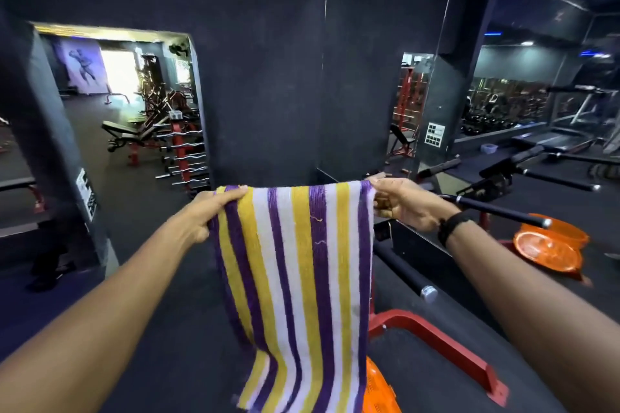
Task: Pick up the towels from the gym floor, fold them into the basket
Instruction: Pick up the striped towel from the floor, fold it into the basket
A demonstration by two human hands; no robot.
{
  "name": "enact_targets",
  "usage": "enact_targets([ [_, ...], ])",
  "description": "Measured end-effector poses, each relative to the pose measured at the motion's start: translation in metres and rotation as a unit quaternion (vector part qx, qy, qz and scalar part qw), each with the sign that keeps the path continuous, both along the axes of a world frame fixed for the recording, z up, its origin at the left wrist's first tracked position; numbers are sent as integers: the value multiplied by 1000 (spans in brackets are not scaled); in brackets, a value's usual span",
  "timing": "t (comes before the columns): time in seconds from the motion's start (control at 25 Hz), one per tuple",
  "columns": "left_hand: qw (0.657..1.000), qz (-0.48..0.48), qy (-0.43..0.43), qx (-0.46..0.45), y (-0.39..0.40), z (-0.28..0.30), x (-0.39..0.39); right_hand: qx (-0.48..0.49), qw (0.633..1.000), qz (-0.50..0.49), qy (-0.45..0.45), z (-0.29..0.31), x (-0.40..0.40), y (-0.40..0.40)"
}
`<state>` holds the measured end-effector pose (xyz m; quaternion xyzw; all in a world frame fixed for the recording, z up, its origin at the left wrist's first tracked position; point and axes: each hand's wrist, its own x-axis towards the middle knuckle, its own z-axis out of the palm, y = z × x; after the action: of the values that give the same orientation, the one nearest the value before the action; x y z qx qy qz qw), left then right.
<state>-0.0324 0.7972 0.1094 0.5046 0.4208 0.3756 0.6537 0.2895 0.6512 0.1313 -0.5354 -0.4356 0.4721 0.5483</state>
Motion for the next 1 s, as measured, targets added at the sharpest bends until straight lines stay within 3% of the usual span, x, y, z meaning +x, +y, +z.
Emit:
enact_targets([
  [0.12, 997, -1, 71, -9, -4, 2, 1, -39, 999, -4, 3, -4, -6, 6],
  [0.28, 996, -66, -49, 43, -11, 23, -7, 38, 999, -2, 39, 16, -2, 3],
  [0.36, 980, -145, 90, 104, -15, 24, -11, 2, 997, 39, -59, 16, -7, 0],
  [0.4, 975, -138, 131, 115, -16, 21, -10, -18, 994, 32, -102, 10, -10, 1],
  [0.44, 982, -107, 109, 114, -15, 19, -9, -15, 994, 2, -110, 6, -15, 5],
  [0.56, 998, 21, -55, 34, -13, 28, 2, 35, 993, -114, -16, 15, -23, 15],
  [0.64, 995, 26, -85, 47, -13, 41, 7, 75, 995, -58, 21, 26, -23, 18],
  [0.72, 994, 16, -39, 104, -15, 49, 8, 70, 997, -25, -33, 29, -27, 17],
  [0.8, 988, 64, 11, 138, -13, 53, 6, 83, 990, -87, -74, 29, -32, 20],
  [0.88, 986, 115, -7, 117, -12, 55, 5, 115, 983, -141, -34, 31, -32, 22],
  [1.0, 983, 137, 10, 120, -6, 54, 7, 99, 992, -71, 7, 32, -29, 18],
])
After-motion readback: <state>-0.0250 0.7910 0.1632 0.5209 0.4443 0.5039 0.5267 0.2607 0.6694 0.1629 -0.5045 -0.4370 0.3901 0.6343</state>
